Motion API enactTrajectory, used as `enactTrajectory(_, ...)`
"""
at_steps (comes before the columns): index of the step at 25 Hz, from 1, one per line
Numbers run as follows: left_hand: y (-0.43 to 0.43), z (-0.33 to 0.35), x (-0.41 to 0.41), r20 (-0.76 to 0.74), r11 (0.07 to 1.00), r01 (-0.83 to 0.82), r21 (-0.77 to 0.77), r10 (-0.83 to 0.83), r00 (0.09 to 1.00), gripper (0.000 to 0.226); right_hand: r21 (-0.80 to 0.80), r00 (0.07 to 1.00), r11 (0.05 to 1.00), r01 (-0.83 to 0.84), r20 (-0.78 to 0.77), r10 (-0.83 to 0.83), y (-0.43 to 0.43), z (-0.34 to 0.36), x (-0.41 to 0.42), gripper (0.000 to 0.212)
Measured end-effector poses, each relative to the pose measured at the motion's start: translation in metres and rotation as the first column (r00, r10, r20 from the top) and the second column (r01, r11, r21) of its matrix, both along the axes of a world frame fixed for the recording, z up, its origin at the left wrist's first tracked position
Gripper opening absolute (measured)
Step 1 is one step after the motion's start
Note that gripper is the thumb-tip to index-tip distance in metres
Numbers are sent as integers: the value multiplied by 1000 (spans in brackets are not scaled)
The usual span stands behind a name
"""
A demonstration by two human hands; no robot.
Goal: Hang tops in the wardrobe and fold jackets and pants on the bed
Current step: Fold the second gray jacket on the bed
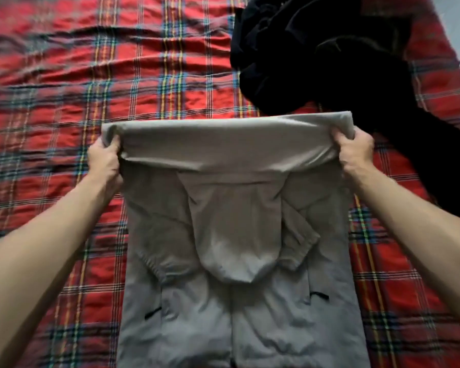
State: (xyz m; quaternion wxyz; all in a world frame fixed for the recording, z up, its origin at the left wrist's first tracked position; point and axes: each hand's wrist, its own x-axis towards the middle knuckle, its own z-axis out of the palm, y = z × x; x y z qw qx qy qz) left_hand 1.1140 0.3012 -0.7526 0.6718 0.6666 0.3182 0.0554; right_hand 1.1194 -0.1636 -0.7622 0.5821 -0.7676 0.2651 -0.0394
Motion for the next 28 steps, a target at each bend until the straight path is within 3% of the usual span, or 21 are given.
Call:
enactTrajectory(2,3,19,18,50,991,95,91,-100,994,4,-50,999,998,-45,-18,45,1,9,23,23)
enactTrajectory(4,7,22,12,22,956,177,234,-188,982,9,-73,990,990,-123,-81,117,-2,10,17,14)
enactTrajectory(7,23,11,-37,-60,938,219,270,-211,976,17,-23,969,977,-212,-138,207,-8,11,-34,17)
enactTrajectory(10,53,-15,-121,-233,907,320,273,-261,937,29,-72,936,961,-266,-257,240,-22,-4,-125,24)
enactTrajectory(12,63,-30,-192,-418,879,412,238,-290,861,32,-4,888,957,-291,-373,269,-31,-35,-201,34)
enactTrajectory(14,62,-42,-256,-553,872,459,172,-300,777,28,37,856,975,-218,-473,209,-35,-65,-263,45)
enactTrajectory(15,56,-45,-282,-579,878,459,138,-305,756,27,51,846,985,-165,-507,168,-35,-73,-286,37)
enactTrajectory(16,49,-50,-298,-585,902,415,122,-272,764,26,11,843,991,-136,-524,121,-31,-72,-301,31)
enactTrajectory(18,36,-58,-309,-586,994,90,64,-36,810,26,-47,851,998,49,-521,-66,-25,-74,-316,33)
enactTrajectory(20,28,-60,-308,-607,980,-194,35,175,775,26,-75,839,986,152,-517,-169,-13,-69,-321,19)
enactTrajectory(21,26,-63,-308,-603,975,-218,31,192,774,26,-68,845,982,177,-501,-187,-5,-67,-323,9)
enactTrajectory(24,25,-67,-312,-602,988,-88,126,147,785,47,-45,849,993,106,-516,-114,10,-68,-326,45)
enactTrajectory(28,24,-55,-317,-582,985,0,171,101,807,43,-45,864,996,83,-495,-94,1,-62,-331,50)
